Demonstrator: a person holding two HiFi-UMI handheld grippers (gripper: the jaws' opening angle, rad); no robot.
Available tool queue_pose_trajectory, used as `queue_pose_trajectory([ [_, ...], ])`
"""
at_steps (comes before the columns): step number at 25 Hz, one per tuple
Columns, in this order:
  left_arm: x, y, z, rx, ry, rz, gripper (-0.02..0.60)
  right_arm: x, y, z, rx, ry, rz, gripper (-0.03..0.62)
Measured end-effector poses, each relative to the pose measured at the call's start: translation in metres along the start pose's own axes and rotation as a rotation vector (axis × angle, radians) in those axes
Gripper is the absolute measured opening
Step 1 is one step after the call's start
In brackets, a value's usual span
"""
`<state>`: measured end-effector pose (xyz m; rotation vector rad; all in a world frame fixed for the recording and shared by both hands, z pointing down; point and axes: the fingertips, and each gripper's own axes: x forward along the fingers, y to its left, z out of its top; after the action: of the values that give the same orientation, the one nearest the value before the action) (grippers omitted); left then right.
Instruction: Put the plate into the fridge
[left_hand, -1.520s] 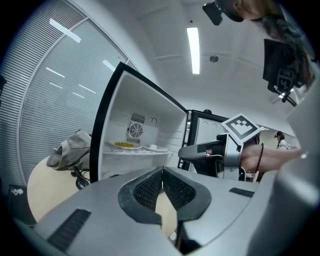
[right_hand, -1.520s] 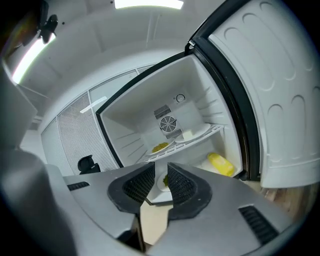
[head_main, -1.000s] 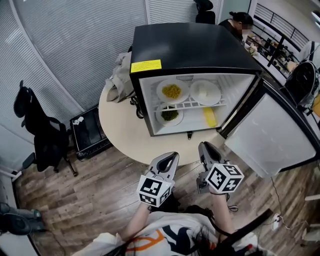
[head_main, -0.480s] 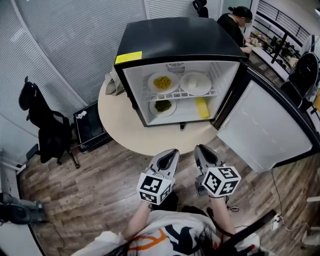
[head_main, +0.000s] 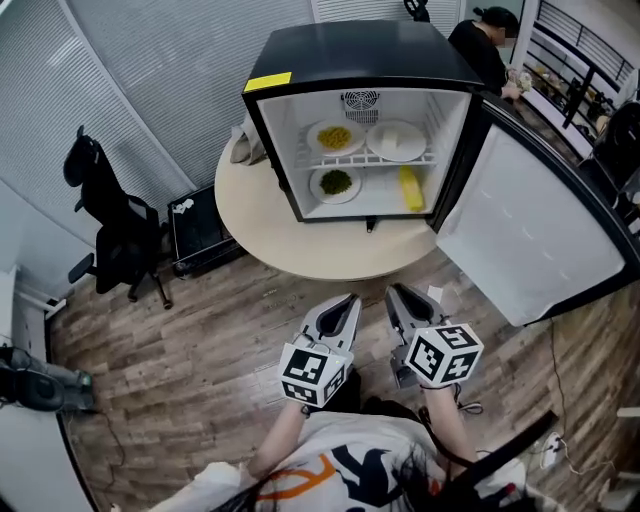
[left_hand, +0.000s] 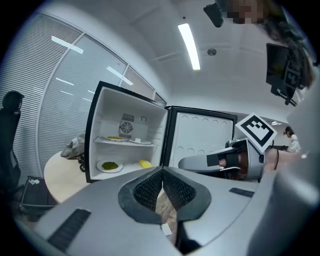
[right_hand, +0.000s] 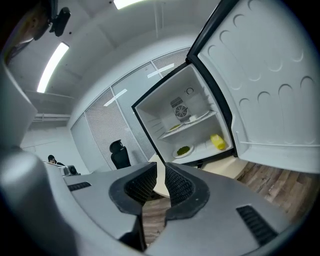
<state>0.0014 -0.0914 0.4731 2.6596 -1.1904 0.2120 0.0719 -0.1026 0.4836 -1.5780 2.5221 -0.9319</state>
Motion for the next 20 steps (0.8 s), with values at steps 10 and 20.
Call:
queue_pose_trajectory([
  [10,-0.037,-0.028,-0.007,-0.001,-0.022,0.078,0.014,-0.033,0.023,-0.023,-0.029,0.041,0.089,0.055],
  [20,-0.055,-0.045,-0.019,-0.011,-0.018,0.118,0.014,-0.053,0.03,-0.039,-0.05,0.075,0.127,0.028],
])
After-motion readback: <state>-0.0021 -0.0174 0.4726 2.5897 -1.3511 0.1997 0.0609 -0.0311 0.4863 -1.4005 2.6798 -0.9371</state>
